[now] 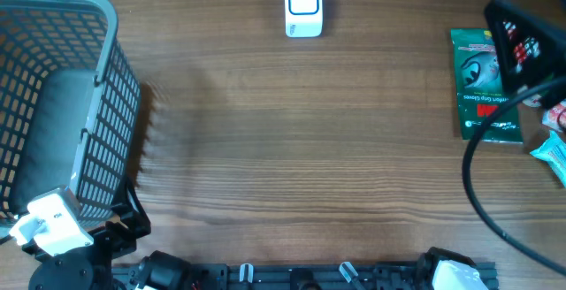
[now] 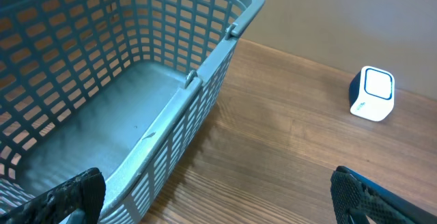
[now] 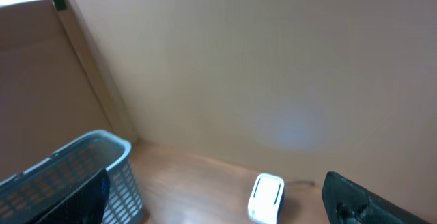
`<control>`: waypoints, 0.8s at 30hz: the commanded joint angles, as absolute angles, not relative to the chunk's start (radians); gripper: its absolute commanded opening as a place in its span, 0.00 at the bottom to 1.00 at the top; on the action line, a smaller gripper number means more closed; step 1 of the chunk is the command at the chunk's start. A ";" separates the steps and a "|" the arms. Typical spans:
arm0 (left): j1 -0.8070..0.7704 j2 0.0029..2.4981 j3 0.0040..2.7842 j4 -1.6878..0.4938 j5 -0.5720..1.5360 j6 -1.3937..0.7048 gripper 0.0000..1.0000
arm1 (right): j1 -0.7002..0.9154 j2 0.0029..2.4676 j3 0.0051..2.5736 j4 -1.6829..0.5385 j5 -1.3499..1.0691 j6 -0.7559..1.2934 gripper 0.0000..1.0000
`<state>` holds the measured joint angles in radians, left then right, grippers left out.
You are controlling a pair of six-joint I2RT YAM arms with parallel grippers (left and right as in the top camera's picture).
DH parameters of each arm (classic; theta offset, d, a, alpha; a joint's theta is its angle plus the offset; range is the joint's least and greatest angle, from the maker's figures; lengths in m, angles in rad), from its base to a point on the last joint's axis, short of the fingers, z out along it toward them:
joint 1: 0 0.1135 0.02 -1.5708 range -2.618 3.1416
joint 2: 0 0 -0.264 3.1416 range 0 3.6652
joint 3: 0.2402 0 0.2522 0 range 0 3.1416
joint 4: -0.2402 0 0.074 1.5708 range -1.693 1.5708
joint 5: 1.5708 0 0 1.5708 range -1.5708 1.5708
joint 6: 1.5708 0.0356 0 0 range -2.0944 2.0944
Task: Scan the item barcode
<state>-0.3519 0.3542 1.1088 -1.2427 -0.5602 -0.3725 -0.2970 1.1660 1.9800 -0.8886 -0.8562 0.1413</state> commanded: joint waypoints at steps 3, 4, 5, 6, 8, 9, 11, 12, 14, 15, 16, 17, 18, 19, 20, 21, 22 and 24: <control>-0.356 0.351 1.106 -1.240 -0.570 -0.375 1.00 | -0.292 1.167 1.982 -1.005 -0.806 0.096 1.00; -0.356 0.351 1.106 -1.240 -0.569 -0.375 1.00 | -0.290 1.160 1.978 -1.026 -0.801 0.080 1.00; -0.356 0.351 1.106 -1.240 -0.569 -0.375 1.00 | -0.289 1.150 1.967 -1.023 -0.801 0.045 1.00; -0.356 0.351 1.106 -1.240 -0.569 -0.375 1.00 | -0.287 1.140 1.956 -1.021 -0.801 0.009 1.00; -0.356 0.351 1.106 -1.240 -0.569 -0.375 1.00 | -0.272 1.092 1.911 -1.021 -0.797 -0.127 1.00; -0.356 0.351 1.106 -1.240 -0.569 -0.375 1.00 | -0.261 1.068 1.889 -1.020 -0.786 -0.162 1.00; -0.356 0.351 1.106 -1.240 -0.569 -0.375 1.00 | -0.224 0.990 1.811 -0.989 -0.739 -0.208 1.00; -0.356 0.351 1.106 -1.240 -0.569 -0.375 1.00 | -0.210 0.950 1.769 -0.962 -0.714 -0.210 1.00; -0.356 0.351 1.106 -1.240 -0.569 -0.375 1.00 | -0.193 0.871 1.679 -0.898 -0.674 -0.210 1.00; -0.356 0.351 1.106 -1.240 -0.569 -0.375 1.00 | -0.189 0.817 1.612 -0.850 -0.657 -0.210 1.00; -0.356 0.351 1.106 -1.240 -0.569 -0.375 1.00 | -0.189 0.765 1.543 -0.807 -0.641 -0.210 0.99; -0.356 0.351 1.106 -1.240 -0.569 -0.375 1.00 | -0.189 0.716 1.475 -0.767 -0.627 -0.210 1.00; -0.356 0.351 1.106 -1.240 -0.569 -0.375 1.00 | -0.189 0.666 1.404 -0.732 -0.622 -0.211 1.00; -0.356 0.351 1.106 -1.240 -0.569 -0.375 1.00 | -0.189 0.613 1.330 -0.693 -0.616 -0.210 1.00; -0.356 0.351 1.106 -1.240 -0.570 -0.375 1.00 | -0.189 0.545 1.231 -0.640 -0.617 -0.210 1.00; -0.356 0.351 1.106 -1.240 -0.569 -0.375 1.00 | -0.189 0.499 1.163 -0.596 -0.617 -0.210 1.00; -0.356 0.351 1.106 -1.240 -0.569 -0.375 1.00 | -0.189 0.443 1.076 -0.535 -0.617 -0.209 1.00; -0.356 0.351 1.106 -1.240 -0.569 -0.375 1.00 | -0.189 0.345 0.927 -0.422 -0.618 -0.208 1.00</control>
<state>-0.3519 0.3542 1.1084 -1.2423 -0.5606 -0.3729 -0.1928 0.4706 1.1046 -0.5167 -0.6418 -0.1997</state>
